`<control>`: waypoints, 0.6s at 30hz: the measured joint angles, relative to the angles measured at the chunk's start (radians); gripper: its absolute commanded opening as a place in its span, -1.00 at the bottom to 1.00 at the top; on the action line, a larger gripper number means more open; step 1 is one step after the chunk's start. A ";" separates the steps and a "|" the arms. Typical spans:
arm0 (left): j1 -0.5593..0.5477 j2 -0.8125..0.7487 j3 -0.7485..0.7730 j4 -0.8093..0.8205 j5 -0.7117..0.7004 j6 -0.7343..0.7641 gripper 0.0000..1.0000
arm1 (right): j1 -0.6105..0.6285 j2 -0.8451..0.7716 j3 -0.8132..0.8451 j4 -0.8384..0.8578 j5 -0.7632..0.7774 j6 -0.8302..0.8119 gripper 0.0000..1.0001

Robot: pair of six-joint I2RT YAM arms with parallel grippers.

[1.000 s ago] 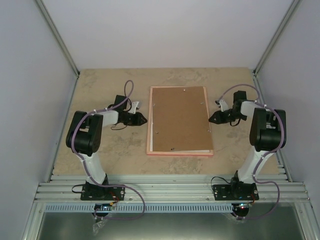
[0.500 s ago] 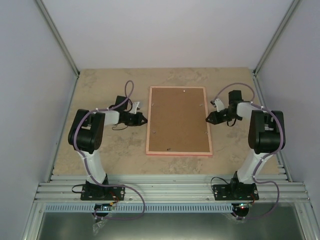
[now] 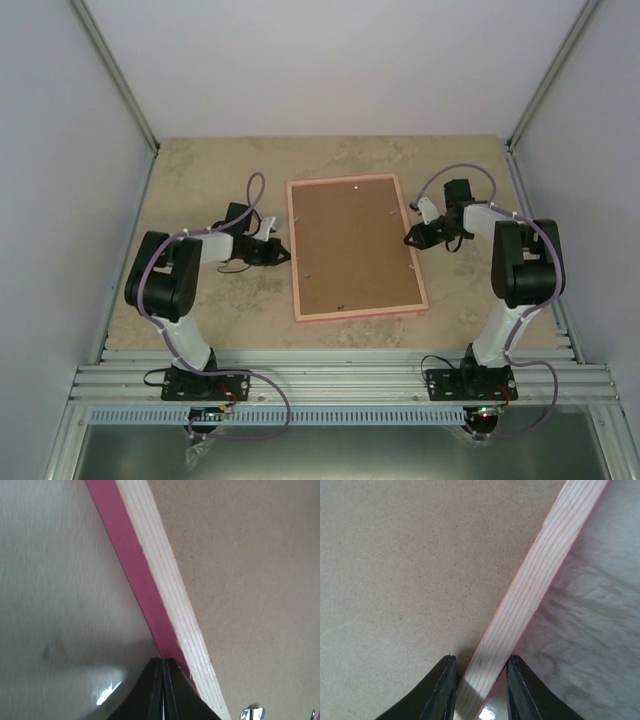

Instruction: Put the photo into the frame

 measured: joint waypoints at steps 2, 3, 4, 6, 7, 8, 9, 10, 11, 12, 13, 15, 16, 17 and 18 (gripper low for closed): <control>0.000 -0.031 -0.022 -0.034 -0.011 0.011 -0.87 | 0.015 0.000 0.000 0.004 0.000 -0.001 -0.51; 0.000 -0.047 -0.027 -0.062 -0.021 0.017 -0.86 | 0.024 -0.001 0.000 0.005 0.003 0.000 -0.51; 0.000 -0.055 -0.029 -0.079 -0.027 0.023 -0.86 | 0.032 -0.002 0.000 0.006 0.007 0.002 -0.51; 0.000 -0.068 -0.029 -0.114 -0.040 0.034 -0.86 | 0.045 -0.004 0.000 0.010 0.016 0.009 -0.51; 0.002 -0.072 -0.029 -0.129 -0.047 0.038 -0.86 | 0.053 -0.006 0.000 0.012 0.021 0.015 -0.50; 0.007 -0.075 -0.029 -0.140 -0.049 0.041 -0.87 | 0.058 -0.006 -0.001 0.015 0.023 0.022 -0.50; 0.016 -0.076 -0.029 -0.150 -0.049 0.045 -0.87 | 0.063 -0.008 -0.003 0.019 0.022 0.030 -0.49; 0.026 -0.077 -0.027 -0.156 -0.049 0.048 -0.88 | 0.069 -0.009 -0.008 0.027 0.018 0.039 -0.47; 0.038 -0.076 -0.024 -0.161 -0.050 0.051 -0.88 | 0.075 -0.011 -0.014 0.034 0.012 0.048 -0.46; 0.050 -0.074 -0.015 -0.168 -0.053 0.054 -0.88 | 0.080 -0.013 -0.020 0.040 0.007 0.054 -0.43; 0.061 -0.070 -0.002 -0.173 -0.063 0.059 -0.88 | 0.086 -0.017 -0.029 0.048 -0.002 0.058 -0.41; 0.075 -0.053 0.037 -0.184 -0.087 0.068 -0.89 | 0.094 -0.025 -0.044 0.053 -0.017 0.060 -0.36; 0.079 -0.040 0.061 -0.189 -0.100 0.076 -0.89 | 0.095 -0.029 -0.050 0.050 -0.024 0.060 -0.34; 0.082 -0.027 0.081 -0.194 -0.108 0.081 -0.89 | 0.097 -0.033 -0.056 0.047 -0.031 0.059 -0.31; 0.083 -0.008 0.109 -0.200 -0.117 0.087 -0.89 | 0.098 -0.039 -0.062 0.039 -0.036 0.058 -0.28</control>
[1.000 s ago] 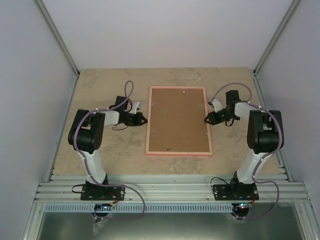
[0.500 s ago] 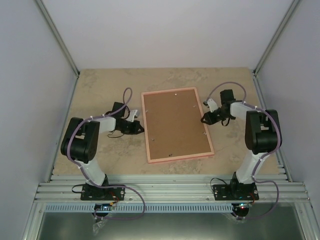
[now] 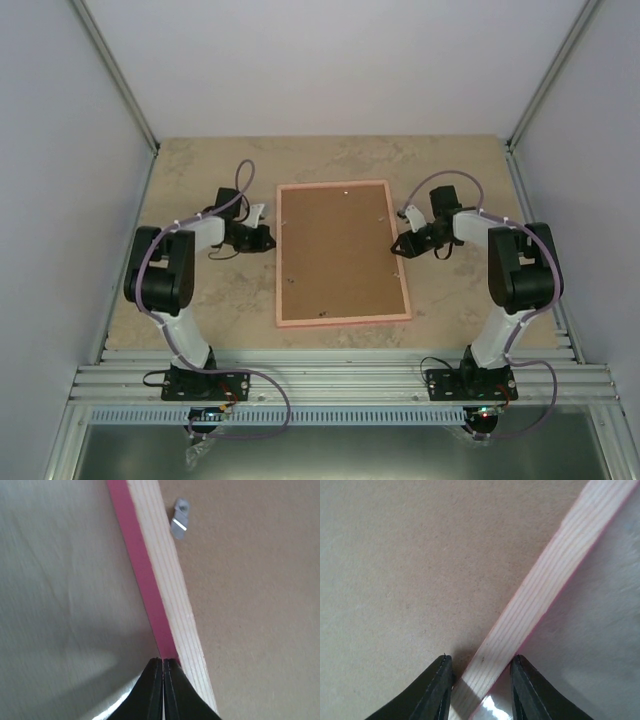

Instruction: Put the photo into the frame

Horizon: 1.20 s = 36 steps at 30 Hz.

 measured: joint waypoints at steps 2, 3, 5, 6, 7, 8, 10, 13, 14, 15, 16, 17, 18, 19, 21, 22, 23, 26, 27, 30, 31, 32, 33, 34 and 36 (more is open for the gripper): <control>0.000 0.042 0.060 -0.015 -0.011 0.011 -0.89 | 0.003 -0.010 -0.008 -0.027 -0.005 -0.004 -0.23; 0.000 0.068 0.095 -0.021 -0.016 0.017 -0.89 | 0.005 -0.011 -0.010 -0.038 -0.007 -0.003 -0.21; 0.000 0.109 0.155 -0.020 -0.022 0.025 -0.89 | 0.007 -0.012 -0.011 -0.068 -0.022 -0.009 -0.14; 0.000 0.122 0.174 -0.020 -0.023 0.029 -0.89 | 0.007 -0.013 -0.011 -0.080 -0.032 -0.014 -0.10; 0.000 0.132 0.192 -0.021 -0.025 0.034 -0.88 | 0.007 -0.013 -0.011 -0.093 -0.042 -0.023 -0.09; 0.000 0.142 0.210 -0.023 -0.027 0.039 -0.88 | 0.007 -0.013 -0.011 -0.106 -0.054 -0.031 -0.05; 0.001 0.153 0.232 -0.022 -0.032 0.050 -0.87 | 0.007 -0.013 -0.011 -0.135 -0.082 -0.050 0.06; 0.000 0.152 0.245 -0.021 -0.019 0.072 -0.77 | 0.013 -0.013 -0.011 -0.180 -0.128 -0.074 0.12; -0.003 0.148 0.246 -0.022 -0.021 0.079 -0.70 | 0.019 -0.013 -0.011 -0.196 -0.136 -0.082 0.15; -0.002 0.145 0.248 -0.024 -0.013 0.083 -0.64 | 0.023 -0.013 -0.011 -0.214 -0.151 -0.089 0.18; -0.002 0.140 0.250 -0.029 -0.007 0.089 -0.56 | 0.028 -0.013 -0.011 -0.228 -0.167 -0.100 0.20; 0.000 0.135 0.253 -0.034 -0.003 0.097 -0.44 | 0.032 -0.013 -0.011 -0.238 -0.176 -0.106 0.24; 0.002 0.128 0.257 -0.040 0.001 0.099 -0.34 | 0.035 -0.013 -0.011 -0.252 -0.186 -0.116 0.30; 0.006 0.117 0.262 -0.048 0.002 0.101 -0.24 | 0.036 -0.013 -0.011 -0.264 -0.191 -0.127 0.35; 0.020 0.086 0.272 -0.065 -0.002 0.121 0.01 | 0.022 -0.018 -0.011 -0.284 -0.190 -0.149 0.47; 0.030 0.066 0.277 -0.071 -0.006 0.131 0.14 | 0.006 -0.027 -0.011 -0.293 -0.185 -0.163 0.52; 0.038 0.045 0.279 -0.076 -0.014 0.147 0.32 | -0.012 -0.039 -0.011 -0.299 -0.177 -0.173 0.56; 0.059 -0.045 0.280 -0.089 -0.046 0.195 0.83 | -0.077 -0.097 0.009 -0.317 -0.138 -0.222 0.67; 0.063 -0.082 0.278 -0.090 -0.061 0.214 0.96 | -0.096 -0.119 0.024 -0.321 -0.124 -0.243 0.69; 0.064 -0.195 0.272 -0.090 -0.090 0.266 0.99 | -0.126 -0.198 0.093 -0.320 -0.083 -0.307 0.77; 0.064 -0.222 0.271 -0.091 -0.092 0.278 0.99 | -0.126 -0.224 0.117 -0.316 -0.072 -0.326 0.84; 0.064 -0.257 0.271 -0.092 -0.100 0.289 0.99 | -0.126 -0.248 0.137 -0.309 -0.063 -0.341 0.94; 0.064 -0.285 0.273 -0.096 -0.106 0.300 0.99 | -0.124 -0.282 0.159 -0.291 -0.048 -0.368 0.95; 0.064 -0.302 0.279 -0.107 -0.113 0.306 0.99 | -0.124 -0.310 0.170 -0.277 -0.042 -0.381 0.95; 0.064 -0.313 0.313 -0.157 -0.129 0.324 0.99 | -0.124 -0.384 0.182 -0.229 -0.032 -0.413 0.95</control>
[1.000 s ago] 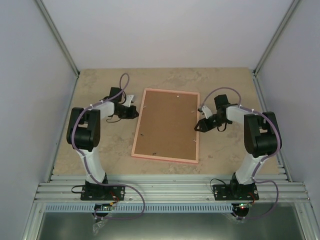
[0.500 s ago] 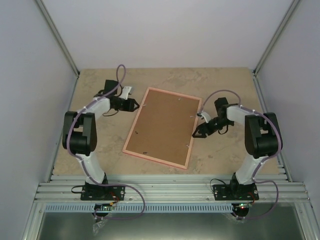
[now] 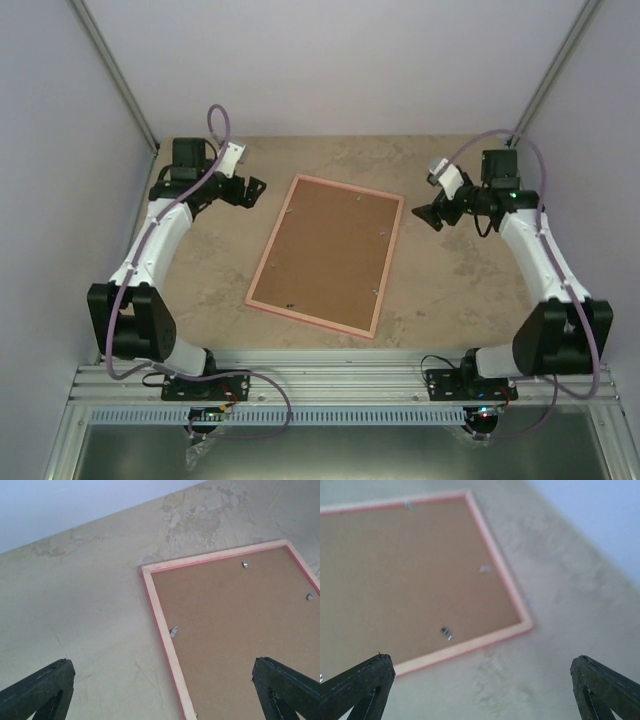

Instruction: Put the photo into the frame

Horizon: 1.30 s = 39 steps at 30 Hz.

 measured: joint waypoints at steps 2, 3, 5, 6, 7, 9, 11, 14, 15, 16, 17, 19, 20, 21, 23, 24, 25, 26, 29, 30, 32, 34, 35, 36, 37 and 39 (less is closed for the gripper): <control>0.000 0.014 0.051 -0.076 0.000 0.038 0.99 | 0.000 -0.068 -0.001 0.055 -0.011 -0.014 0.95; 0.000 0.018 0.067 -0.103 0.003 0.057 0.99 | 0.000 -0.098 -0.001 0.082 -0.029 -0.019 0.95; 0.000 0.007 0.064 -0.164 0.007 0.118 0.99 | 0.007 -0.134 -0.001 0.116 -0.084 -0.034 0.95; 0.000 -0.013 0.040 -0.182 0.006 0.148 0.99 | 0.025 -0.142 0.002 0.115 -0.111 -0.048 0.95; 0.000 -0.042 0.003 -0.200 0.002 0.180 0.98 | 0.055 -0.138 0.006 0.108 -0.127 -0.063 0.95; -0.005 -0.112 -0.081 -0.231 -0.010 0.238 0.98 | 0.146 -0.108 0.009 0.087 -0.132 -0.090 0.95; -0.031 -0.182 -0.172 -0.258 -0.046 0.299 0.88 | 0.253 -0.071 -0.027 0.088 -0.132 -0.098 0.94; -0.133 -0.230 -0.293 -0.264 -0.124 0.379 0.58 | 0.357 -0.038 -0.123 0.083 -0.127 -0.088 0.81; -0.171 -0.234 -0.334 -0.262 -0.148 0.400 0.47 | 0.381 -0.023 -0.145 0.076 -0.124 -0.082 0.73; -0.198 -0.234 -0.363 -0.260 -0.164 0.406 0.34 | 0.394 -0.011 -0.154 0.072 -0.121 -0.079 0.63; -0.224 -0.232 -0.394 -0.256 -0.182 0.418 0.23 | 0.408 0.003 -0.160 0.072 -0.117 -0.077 0.54; -0.257 -0.219 -0.440 -0.247 -0.212 0.446 0.04 | 0.432 0.026 -0.168 0.077 -0.109 -0.069 0.40; -0.269 -0.208 -0.448 -0.241 -0.224 0.455 -0.05 | 0.441 0.032 -0.174 0.083 -0.107 -0.067 0.33; -0.283 -0.194 -0.453 -0.233 -0.233 0.460 -0.12 | 0.449 0.036 -0.183 0.090 -0.104 -0.064 0.27; -0.323 -0.166 -0.462 -0.204 -0.252 0.476 -0.22 | 0.458 0.043 -0.205 0.103 -0.097 -0.062 0.18; -0.344 -0.152 -0.468 -0.192 -0.257 0.481 -0.27 | 0.461 0.046 -0.214 0.108 -0.095 -0.063 0.15; -0.364 -0.138 -0.475 -0.177 -0.263 0.486 -0.32 | 0.463 0.052 -0.222 0.110 -0.092 -0.062 0.13; -0.378 -0.126 -0.479 -0.167 -0.267 0.485 -0.37 | 0.463 0.061 -0.228 0.110 -0.087 -0.061 0.10; -0.413 -0.074 -0.506 -0.116 -0.290 0.504 -0.46 | 0.463 0.080 -0.232 0.114 -0.076 -0.057 0.02; -0.420 -0.060 -0.520 -0.100 -0.304 0.509 -0.49 | 0.463 0.081 -0.232 0.114 -0.073 -0.055 0.01; -0.433 -0.033 -0.541 -0.067 -0.323 0.525 -0.52 | 0.463 0.081 -0.232 0.116 -0.071 -0.051 -0.02; -0.440 -0.031 -0.546 -0.039 -0.341 0.534 -0.50 | 0.463 0.081 -0.233 0.119 -0.069 -0.050 -0.03; -0.442 -0.031 -0.540 -0.041 -0.342 0.536 -0.48 | 0.463 0.081 -0.233 0.121 -0.068 -0.050 -0.04; -0.443 -0.032 -0.539 -0.038 -0.344 0.537 -0.46 | 0.463 0.082 -0.233 0.124 -0.068 -0.049 -0.05; -0.443 -0.033 -0.534 -0.043 -0.341 0.536 -0.44 | 0.463 0.083 -0.232 0.129 -0.068 -0.047 -0.06; -0.442 -0.037 -0.518 -0.068 -0.325 0.525 -0.44 | 0.465 0.092 -0.230 0.138 -0.069 -0.039 -0.11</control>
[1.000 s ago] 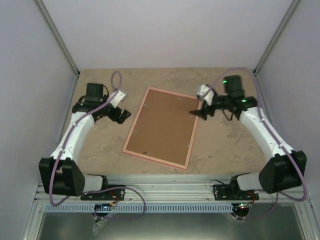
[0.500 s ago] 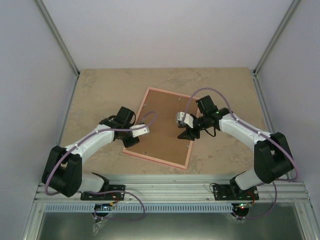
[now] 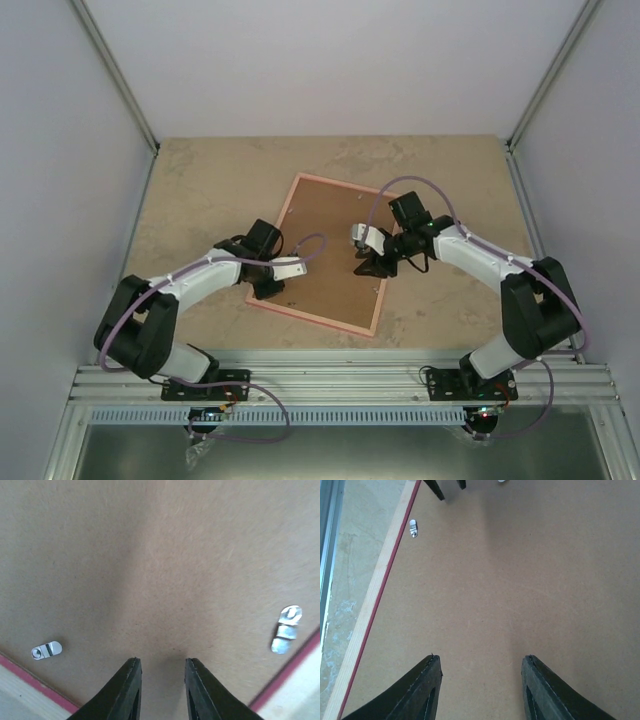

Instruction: Put the photo into the frame

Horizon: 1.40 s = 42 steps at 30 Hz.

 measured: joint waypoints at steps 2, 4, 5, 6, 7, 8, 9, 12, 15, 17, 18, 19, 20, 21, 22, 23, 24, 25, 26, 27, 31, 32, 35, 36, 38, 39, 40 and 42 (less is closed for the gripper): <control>0.013 -0.010 0.032 -0.048 0.043 -0.029 -0.43 | 0.006 0.021 0.011 0.008 0.000 0.011 -0.20; 0.045 -0.029 0.071 -0.074 0.083 -0.064 -0.43 | 0.019 0.053 0.032 0.026 0.000 0.027 -0.28; 0.070 -0.040 0.090 -0.078 0.100 -0.086 -0.42 | 0.030 0.073 0.044 0.038 0.000 0.039 -0.33; 0.102 -0.052 0.109 -0.077 0.113 -0.110 -0.42 | 0.040 0.089 0.055 0.046 0.002 0.046 -0.38; 0.134 -0.061 0.124 -0.072 0.119 -0.134 -0.40 | 0.055 0.109 0.070 0.057 0.003 0.061 -0.43; 0.165 -0.067 0.137 -0.068 0.125 -0.158 -0.39 | 0.071 0.130 0.089 0.069 0.006 0.076 -0.45; 0.189 -0.068 0.143 -0.064 0.128 -0.177 -0.37 | 0.089 0.151 0.106 0.082 0.011 0.087 -0.49; 0.268 -0.051 0.147 -0.060 0.139 -0.241 -0.35 | 0.145 0.211 0.161 0.136 0.031 0.129 -0.60; 0.317 -0.016 0.147 -0.060 0.142 -0.294 -0.34 | 0.195 0.268 0.215 0.191 0.054 0.158 -0.68; 0.334 0.006 0.147 -0.060 0.142 -0.323 -0.30 | 0.221 0.311 0.251 0.233 0.067 0.177 -0.70; 0.343 0.018 0.147 -0.060 0.143 -0.338 -0.24 | 0.235 0.339 0.274 0.259 0.074 0.192 -0.70; 0.350 0.027 0.147 -0.059 0.147 -0.352 -0.20 | 0.244 0.360 0.290 0.277 0.077 0.200 -0.70; 0.358 0.036 0.147 -0.059 0.151 -0.362 -0.15 | 0.255 0.386 0.309 0.296 0.080 0.217 -0.71; 0.367 0.042 0.147 -0.058 0.158 -0.373 -0.10 | 0.264 0.410 0.325 0.317 0.082 0.230 -0.71; 0.372 0.045 0.147 -0.056 0.163 -0.380 -0.05 | 0.270 0.433 0.338 0.340 0.083 0.245 -0.72; 0.377 0.047 0.146 -0.053 0.172 -0.389 0.00 | 0.276 0.456 0.348 0.360 0.085 0.259 -0.73; 0.381 0.047 0.146 -0.049 0.180 -0.397 0.02 | 0.281 0.480 0.356 0.377 0.086 0.273 -0.75; 0.382 0.047 0.146 -0.044 0.189 -0.400 0.04 | 0.285 0.502 0.364 0.388 0.086 0.286 -0.77; 0.383 0.048 0.146 -0.038 0.199 -0.409 0.06 | 0.286 0.525 0.372 0.397 0.089 0.296 -0.78; 0.383 0.050 0.146 -0.031 0.206 -0.415 0.09 | 0.287 0.550 0.377 0.404 0.092 0.305 -0.78; 0.383 0.069 0.136 0.004 0.225 -0.422 0.28 | 0.283 0.607 0.377 0.436 0.084 0.328 -0.79; 0.383 0.073 0.129 0.012 0.229 -0.422 0.32 | 0.283 0.607 0.377 0.441 0.089 0.332 -0.80; 0.383 0.085 0.110 0.025 0.240 -0.424 0.42 | 0.282 0.608 0.364 0.465 0.087 0.343 -0.80; 0.383 0.091 0.108 0.027 0.243 -0.427 0.46 | 0.279 0.608 0.359 0.474 0.085 0.348 -0.80; 0.383 0.100 0.106 0.036 0.249 -0.434 0.52 | 0.277 0.607 0.344 0.498 0.077 0.357 -0.80; 0.383 0.103 0.105 0.043 0.252 -0.438 0.60 | 0.275 0.607 0.337 0.511 0.074 0.360 -0.80; 0.381 0.106 0.105 0.050 0.253 -0.445 0.62 | 0.274 0.606 0.331 0.522 0.072 0.364 -0.80; 0.375 0.115 0.105 0.068 0.247 -0.463 0.63 | 0.274 0.605 0.321 0.540 0.070 0.371 -0.80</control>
